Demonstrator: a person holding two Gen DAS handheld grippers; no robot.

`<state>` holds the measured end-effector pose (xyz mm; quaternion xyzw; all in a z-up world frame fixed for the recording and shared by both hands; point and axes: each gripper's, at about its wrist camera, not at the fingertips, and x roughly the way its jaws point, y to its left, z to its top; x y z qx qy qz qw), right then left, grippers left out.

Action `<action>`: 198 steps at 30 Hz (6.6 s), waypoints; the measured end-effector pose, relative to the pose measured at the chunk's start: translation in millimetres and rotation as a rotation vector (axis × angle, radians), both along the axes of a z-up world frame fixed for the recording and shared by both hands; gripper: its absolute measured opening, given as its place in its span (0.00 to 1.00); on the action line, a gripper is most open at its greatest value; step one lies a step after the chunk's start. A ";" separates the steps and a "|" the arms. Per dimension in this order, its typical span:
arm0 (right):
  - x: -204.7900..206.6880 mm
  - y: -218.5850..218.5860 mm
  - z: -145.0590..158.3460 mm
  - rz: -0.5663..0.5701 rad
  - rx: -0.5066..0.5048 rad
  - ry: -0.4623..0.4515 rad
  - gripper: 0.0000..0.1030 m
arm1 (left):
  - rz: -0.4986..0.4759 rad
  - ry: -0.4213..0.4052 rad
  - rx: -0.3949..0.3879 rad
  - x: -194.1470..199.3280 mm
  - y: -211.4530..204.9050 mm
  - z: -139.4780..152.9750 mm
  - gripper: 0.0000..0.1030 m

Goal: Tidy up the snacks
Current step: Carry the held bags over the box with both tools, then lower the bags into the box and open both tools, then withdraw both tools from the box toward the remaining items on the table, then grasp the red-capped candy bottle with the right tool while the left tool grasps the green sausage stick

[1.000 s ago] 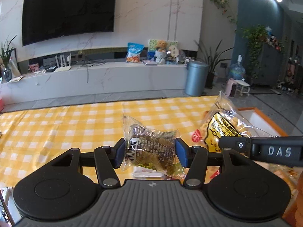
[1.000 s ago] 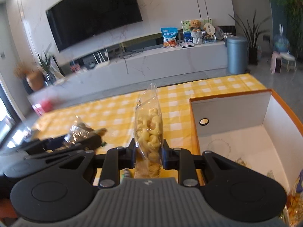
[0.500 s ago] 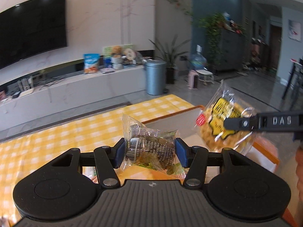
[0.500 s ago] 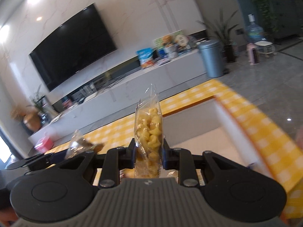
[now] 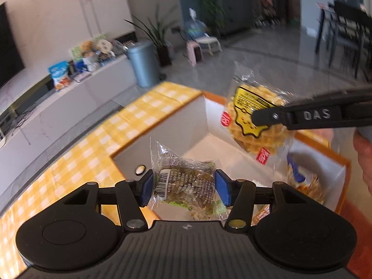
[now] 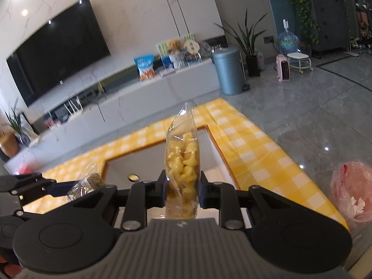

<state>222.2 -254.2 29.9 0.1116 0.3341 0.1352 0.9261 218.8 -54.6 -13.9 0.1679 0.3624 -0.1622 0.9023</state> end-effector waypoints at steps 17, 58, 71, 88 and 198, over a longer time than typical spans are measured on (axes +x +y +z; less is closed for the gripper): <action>48.8 28.1 -60.7 0.120 -0.139 0.263 0.23 | -0.085 0.142 0.097 26.3 -11.4 -44.7 0.61; 11.9 19.4 -27.5 0.038 -0.199 0.128 0.49 | -0.371 0.362 0.382 8.8 -31.9 -50.5 0.73; -19.5 30.7 -5.4 0.043 -0.198 0.068 0.58 | -0.223 0.126 0.169 -42.6 -3.8 8.0 0.73; -96.7 80.0 17.3 0.062 -0.089 -0.109 0.62 | 0.244 -0.183 -0.240 -125.5 78.4 51.5 0.73; -53.9 239.1 -126.4 0.416 -0.319 0.105 0.29 | 0.644 0.151 -0.213 -69.3 143.5 -79.1 0.52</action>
